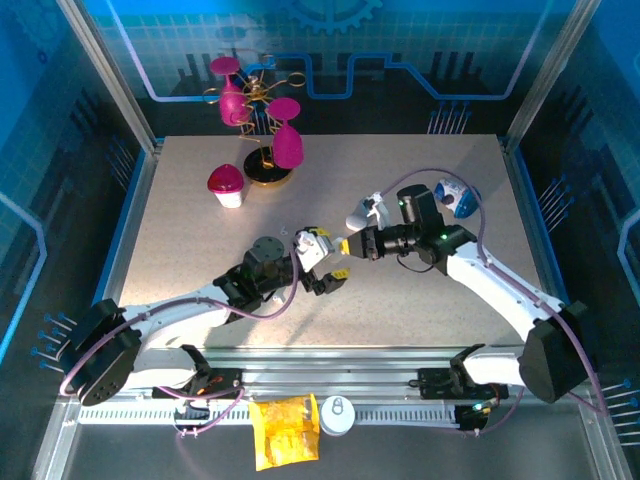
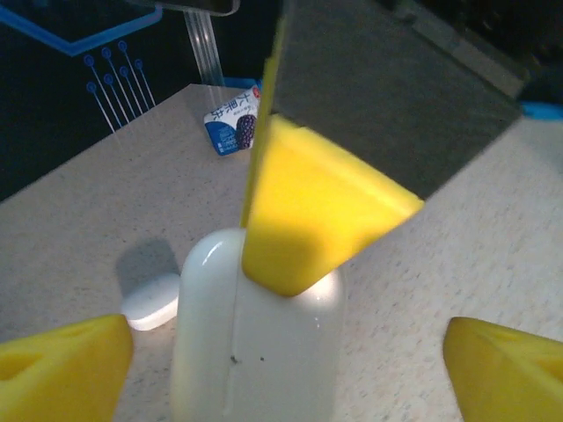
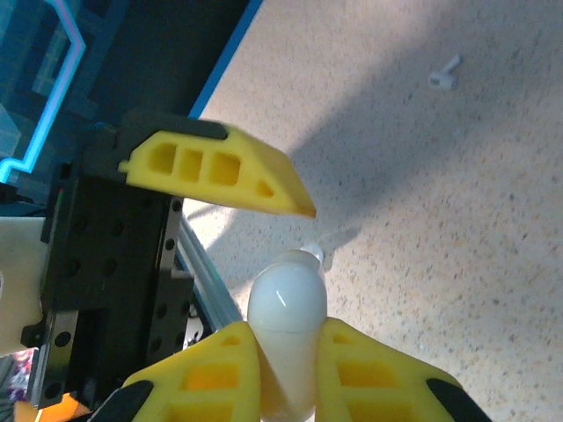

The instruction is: Insert wireless bluetooth earbuds into charging case

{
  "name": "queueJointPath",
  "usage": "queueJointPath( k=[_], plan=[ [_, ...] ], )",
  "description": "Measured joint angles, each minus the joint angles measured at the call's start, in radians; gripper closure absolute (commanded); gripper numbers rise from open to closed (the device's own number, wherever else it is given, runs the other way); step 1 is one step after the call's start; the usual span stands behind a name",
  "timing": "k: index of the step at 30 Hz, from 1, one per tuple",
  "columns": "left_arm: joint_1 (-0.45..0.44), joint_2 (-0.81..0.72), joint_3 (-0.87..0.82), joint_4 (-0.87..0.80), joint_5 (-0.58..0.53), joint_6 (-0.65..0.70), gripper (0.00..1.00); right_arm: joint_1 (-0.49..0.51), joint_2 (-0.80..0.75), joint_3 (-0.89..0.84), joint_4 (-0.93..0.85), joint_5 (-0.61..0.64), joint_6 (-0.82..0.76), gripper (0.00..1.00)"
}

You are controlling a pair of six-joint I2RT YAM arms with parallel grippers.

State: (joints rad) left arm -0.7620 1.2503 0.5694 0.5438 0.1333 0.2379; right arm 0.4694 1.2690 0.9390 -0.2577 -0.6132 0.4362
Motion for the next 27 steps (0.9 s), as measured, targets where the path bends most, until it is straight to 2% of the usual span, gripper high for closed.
queueJointPath(
  k=[3,9,17,22,27],
  plan=[
    [0.017,-0.002,-0.023,0.082,0.032,-0.088,0.01,-0.018,-0.071,-0.045,0.067,0.01,0.0,0.89],
    [0.114,-0.008,-0.106,0.293,0.165,-0.368,0.02,-0.06,-0.24,-0.185,0.283,-0.024,0.01,0.91],
    [0.128,-0.003,-0.114,0.591,0.382,-0.655,0.2,-0.065,-0.334,-0.297,0.69,-0.156,0.128,0.9],
    [0.128,0.015,-0.114,0.705,0.462,-0.742,0.31,-0.065,-0.328,-0.319,0.858,-0.204,0.193,0.9],
    [0.123,0.03,-0.112,0.777,0.496,-0.792,0.42,-0.051,-0.3,-0.319,0.941,-0.231,0.218,0.9]
  ],
)
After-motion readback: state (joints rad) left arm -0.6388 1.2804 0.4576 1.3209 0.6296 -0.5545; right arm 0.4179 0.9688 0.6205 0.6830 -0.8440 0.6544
